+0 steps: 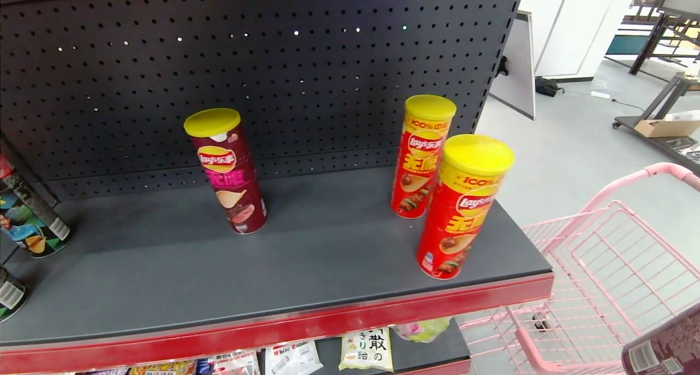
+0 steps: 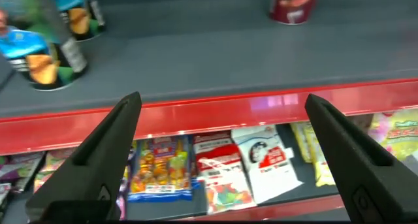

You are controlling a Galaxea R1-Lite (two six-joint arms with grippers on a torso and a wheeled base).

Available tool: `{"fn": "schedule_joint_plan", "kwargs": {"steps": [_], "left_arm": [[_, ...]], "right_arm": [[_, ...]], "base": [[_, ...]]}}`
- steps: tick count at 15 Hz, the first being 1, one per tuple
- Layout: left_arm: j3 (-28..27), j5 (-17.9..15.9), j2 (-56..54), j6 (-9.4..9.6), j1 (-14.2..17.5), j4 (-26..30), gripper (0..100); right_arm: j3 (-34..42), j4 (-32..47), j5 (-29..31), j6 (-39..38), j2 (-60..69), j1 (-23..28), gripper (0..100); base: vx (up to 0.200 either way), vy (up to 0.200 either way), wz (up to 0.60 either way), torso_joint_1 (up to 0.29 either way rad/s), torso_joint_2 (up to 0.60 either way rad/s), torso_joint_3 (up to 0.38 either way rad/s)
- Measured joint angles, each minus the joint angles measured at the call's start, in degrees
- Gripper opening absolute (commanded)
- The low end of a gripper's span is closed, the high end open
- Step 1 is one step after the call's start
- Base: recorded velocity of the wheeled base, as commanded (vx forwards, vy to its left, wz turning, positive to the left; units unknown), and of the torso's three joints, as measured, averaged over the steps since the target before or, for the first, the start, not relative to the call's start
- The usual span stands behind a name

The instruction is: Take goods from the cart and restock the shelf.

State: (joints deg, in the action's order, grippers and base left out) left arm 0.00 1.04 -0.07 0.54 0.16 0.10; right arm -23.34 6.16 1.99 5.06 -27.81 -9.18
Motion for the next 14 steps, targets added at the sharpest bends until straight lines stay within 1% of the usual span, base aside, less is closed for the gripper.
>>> {"fn": "schedule_joint_plan", "kwargs": {"steps": [2,4,8,13,14], "left_arm": [[0.0,0.0,0.0,0.0,0.0,0.0,100],[0.0,0.0,0.0,0.0,0.0,0.0,100],[0.0,0.0,0.0,0.0,0.0,0.0,100],[0.0,0.0,0.0,0.0,0.0,-0.1,100],[0.0,0.0,0.0,0.0,0.0,0.0,100]], "right_arm": [[0.2,0.0,0.0,1.9,0.3,0.0,0],[0.3,0.0,0.1,3.7,0.3,0.0,0],[0.4,0.4,1.0,3.8,0.4,0.1,0],[1.2,0.2,1.4,3.8,0.6,0.1,0],[1.4,0.3,1.3,3.8,0.6,0.1,0]], "base": [[0.0,0.2,0.0,0.005,0.0,0.0],[0.0,0.0,0.0,0.0,0.0,0.0],[0.0,0.0,0.0,0.0,0.0,0.0],[0.0,0.0,0.6,0.0,0.0,0.0],[0.0,0.0,0.0,0.0,0.0,0.0]]}}
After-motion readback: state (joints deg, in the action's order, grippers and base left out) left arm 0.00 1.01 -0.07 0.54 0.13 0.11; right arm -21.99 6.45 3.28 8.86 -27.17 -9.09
